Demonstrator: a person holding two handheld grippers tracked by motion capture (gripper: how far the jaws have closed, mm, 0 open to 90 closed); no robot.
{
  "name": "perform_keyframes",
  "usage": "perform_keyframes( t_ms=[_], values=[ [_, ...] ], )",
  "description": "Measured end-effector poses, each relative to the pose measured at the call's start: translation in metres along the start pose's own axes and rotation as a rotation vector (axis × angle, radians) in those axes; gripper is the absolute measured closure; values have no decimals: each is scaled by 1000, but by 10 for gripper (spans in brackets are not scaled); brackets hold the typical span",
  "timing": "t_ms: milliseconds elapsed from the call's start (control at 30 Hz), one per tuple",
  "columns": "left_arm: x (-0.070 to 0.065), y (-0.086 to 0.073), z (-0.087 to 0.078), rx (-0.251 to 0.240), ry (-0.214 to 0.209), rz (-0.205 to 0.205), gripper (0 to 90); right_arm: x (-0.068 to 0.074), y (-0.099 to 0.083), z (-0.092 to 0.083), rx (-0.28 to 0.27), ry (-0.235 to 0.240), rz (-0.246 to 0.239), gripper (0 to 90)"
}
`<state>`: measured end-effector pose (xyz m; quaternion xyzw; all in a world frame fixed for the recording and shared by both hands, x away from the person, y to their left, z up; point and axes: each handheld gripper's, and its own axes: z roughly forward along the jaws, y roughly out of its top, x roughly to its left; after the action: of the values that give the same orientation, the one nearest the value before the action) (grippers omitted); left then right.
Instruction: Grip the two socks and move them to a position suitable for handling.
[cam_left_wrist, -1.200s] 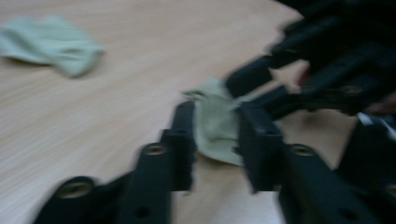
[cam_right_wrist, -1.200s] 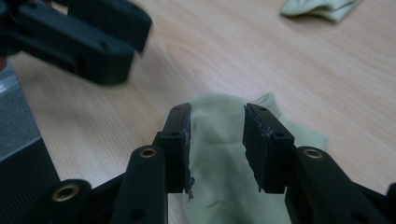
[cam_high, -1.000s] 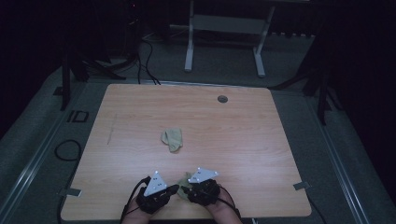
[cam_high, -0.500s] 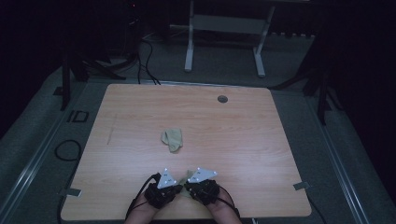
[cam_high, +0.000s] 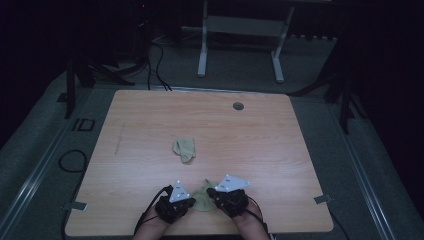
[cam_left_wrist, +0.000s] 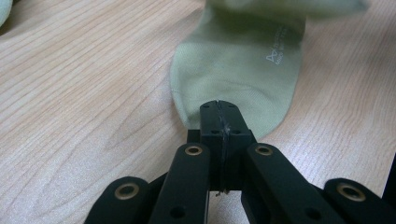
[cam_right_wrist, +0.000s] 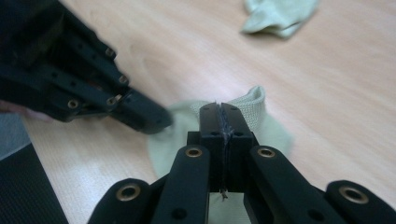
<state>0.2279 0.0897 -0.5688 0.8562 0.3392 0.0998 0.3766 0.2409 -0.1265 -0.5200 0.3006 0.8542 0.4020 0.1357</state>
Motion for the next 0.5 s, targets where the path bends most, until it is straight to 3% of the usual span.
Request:
perform_keyframes(
  t_ms=[133, 233, 367, 500],
  values=[
    [3, 0, 0, -4, -5, -2, 898, -10, 0, -16, -37, -19, 29, 895],
    [5, 0, -1, -1, -7, -5, 898, -24, -7, -36, -73, -38, 86, 895],
    [6, 0, 0, -4, -10, -11, 897, -32, -17, -46, -72, -46, 117, 894],
    [9, 1, 0, -4, -9, -23, 897, -41, -41, -50, -34, -64, 169, 889]
  ],
)
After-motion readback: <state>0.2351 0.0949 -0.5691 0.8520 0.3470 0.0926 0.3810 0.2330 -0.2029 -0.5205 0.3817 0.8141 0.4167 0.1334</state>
